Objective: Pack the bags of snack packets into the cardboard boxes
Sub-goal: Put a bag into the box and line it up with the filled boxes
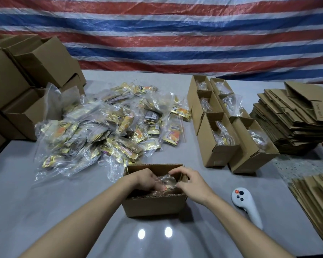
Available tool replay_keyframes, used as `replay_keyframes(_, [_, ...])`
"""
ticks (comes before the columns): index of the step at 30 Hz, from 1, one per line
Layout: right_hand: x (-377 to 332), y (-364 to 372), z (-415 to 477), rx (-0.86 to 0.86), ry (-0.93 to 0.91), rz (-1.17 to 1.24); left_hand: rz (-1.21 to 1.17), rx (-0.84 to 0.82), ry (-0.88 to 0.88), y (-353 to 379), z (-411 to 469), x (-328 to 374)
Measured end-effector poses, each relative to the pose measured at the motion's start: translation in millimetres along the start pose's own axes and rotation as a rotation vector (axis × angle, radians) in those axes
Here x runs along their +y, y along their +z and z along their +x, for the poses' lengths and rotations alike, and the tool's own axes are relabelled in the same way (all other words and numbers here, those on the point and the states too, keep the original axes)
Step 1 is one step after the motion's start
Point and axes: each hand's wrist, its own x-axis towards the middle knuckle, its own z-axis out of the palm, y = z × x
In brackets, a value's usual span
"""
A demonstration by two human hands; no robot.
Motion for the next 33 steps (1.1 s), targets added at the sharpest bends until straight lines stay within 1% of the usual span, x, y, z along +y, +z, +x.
replay_keyframes(2, [0, 4, 2, 0.027, 0.015, -0.024, -0.046, -0.009, -0.01, 0, 2, -3])
replay_keyframes(4, [-3, 8, 3, 0.042, 0.035, -0.037, -0.018, 0.022, -0.02, 0, 6, -4])
replay_keyframes(6, [-6, 8, 4, 0.039, 0.053, -0.06, 0.122, 0.082, -0.047, 1, 6, -3])
replay_keyframes(9, [-10, 6, 1, 0.008, 0.086, -0.112, 0.415, 0.225, -0.1, 3, -1, 3])
replay_keyframes(11, [-13, 4, -1, 0.002, 0.106, -0.133, 0.524, 0.307, -0.058, 3, -9, 9])
replay_keyframes(12, [-15, 3, -1, 0.005, 0.108, -0.138, 0.526, 0.308, -0.019, 2, -12, 11])
replay_keyframes(14, [-19, 1, -1, 0.005, 0.115, -0.144, 0.507, 0.234, 0.056, -2, -19, 12])
replay_keyframes(16, [-21, -1, -1, -0.001, 0.13, -0.143, 0.551, 0.187, 0.089, -4, -25, 9])
replay_keyframes(22, [-14, -5, -20, 0.076, 0.235, -0.061, 0.638, 0.258, 0.114, -2, -23, 8])
replay_keyframes(24, [-7, -10, -31, 0.109, 0.26, -0.037, 0.638, 0.284, 0.176, 3, -22, 12])
replay_keyframes(26, [2, -16, -44, 0.164, 0.292, -0.04, 0.662, 0.323, 0.276, 10, -22, 19])
replay_keyframes(29, [20, -24, -68, 0.264, 0.359, -0.016, 0.678, 0.454, 0.452, 25, -21, 34])
replay_keyframes(31, [33, -28, -85, 0.344, 0.416, 0.051, 0.675, 0.536, 0.563, 37, -17, 47])
replay_keyframes(33, [45, -31, -100, 0.438, 0.475, 0.147, 0.648, 0.54, 0.641, 50, -12, 64])
